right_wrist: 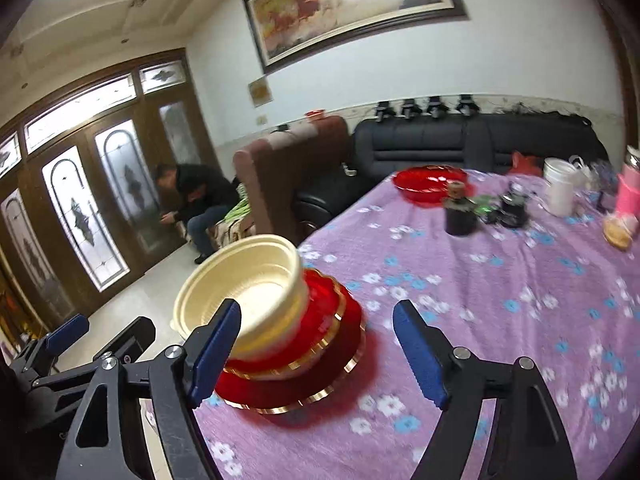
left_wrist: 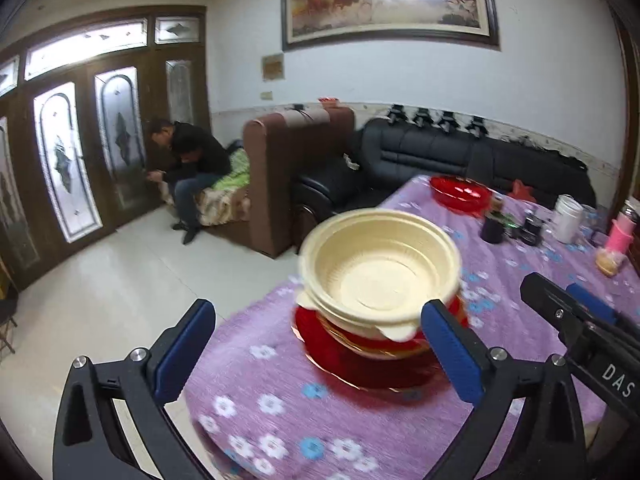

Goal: Organize plates and bowls

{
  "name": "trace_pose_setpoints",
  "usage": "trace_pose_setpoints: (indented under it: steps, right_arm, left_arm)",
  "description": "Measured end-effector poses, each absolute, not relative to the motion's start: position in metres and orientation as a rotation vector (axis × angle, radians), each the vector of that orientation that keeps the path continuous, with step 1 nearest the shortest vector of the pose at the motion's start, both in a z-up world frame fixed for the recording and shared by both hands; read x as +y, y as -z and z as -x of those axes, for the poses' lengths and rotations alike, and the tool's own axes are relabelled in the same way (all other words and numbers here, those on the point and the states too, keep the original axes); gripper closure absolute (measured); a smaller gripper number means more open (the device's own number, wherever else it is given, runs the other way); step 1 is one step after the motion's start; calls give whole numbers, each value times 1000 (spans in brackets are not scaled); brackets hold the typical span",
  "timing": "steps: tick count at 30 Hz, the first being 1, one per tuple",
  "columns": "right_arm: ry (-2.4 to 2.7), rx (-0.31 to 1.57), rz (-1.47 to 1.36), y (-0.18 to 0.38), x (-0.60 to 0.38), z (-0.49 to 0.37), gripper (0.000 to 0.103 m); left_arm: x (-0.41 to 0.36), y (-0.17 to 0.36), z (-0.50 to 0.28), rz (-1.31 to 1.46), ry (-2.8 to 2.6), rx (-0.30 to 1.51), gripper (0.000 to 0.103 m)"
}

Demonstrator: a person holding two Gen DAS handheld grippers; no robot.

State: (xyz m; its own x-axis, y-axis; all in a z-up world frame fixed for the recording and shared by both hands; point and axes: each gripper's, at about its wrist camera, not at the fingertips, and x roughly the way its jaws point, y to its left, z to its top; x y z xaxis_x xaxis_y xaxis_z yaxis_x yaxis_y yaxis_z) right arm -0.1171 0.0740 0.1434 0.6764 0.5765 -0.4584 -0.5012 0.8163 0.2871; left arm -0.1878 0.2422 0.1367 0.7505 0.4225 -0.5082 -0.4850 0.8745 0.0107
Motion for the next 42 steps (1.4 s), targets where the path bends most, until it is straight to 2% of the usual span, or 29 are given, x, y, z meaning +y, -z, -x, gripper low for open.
trace_pose_setpoints:
  steps: [3, 8, 21, 42]
  right_arm:
    - [-567, 574, -209, -132, 55, 120, 16]
    - [-541, 618, -211, -113, 44, 122, 16]
    - [-498, 564, -54, -109, 54, 143, 14]
    - [-529, 650, 106, -84, 92, 154, 12]
  left_arm:
    - [232, -131, 180, 123, -474, 565, 0]
    - [228, -124, 176, 123, -470, 601, 0]
    - [234, -112, 171, 156, -483, 639, 0]
    - [250, -95, 178, 202, -493, 652, 0]
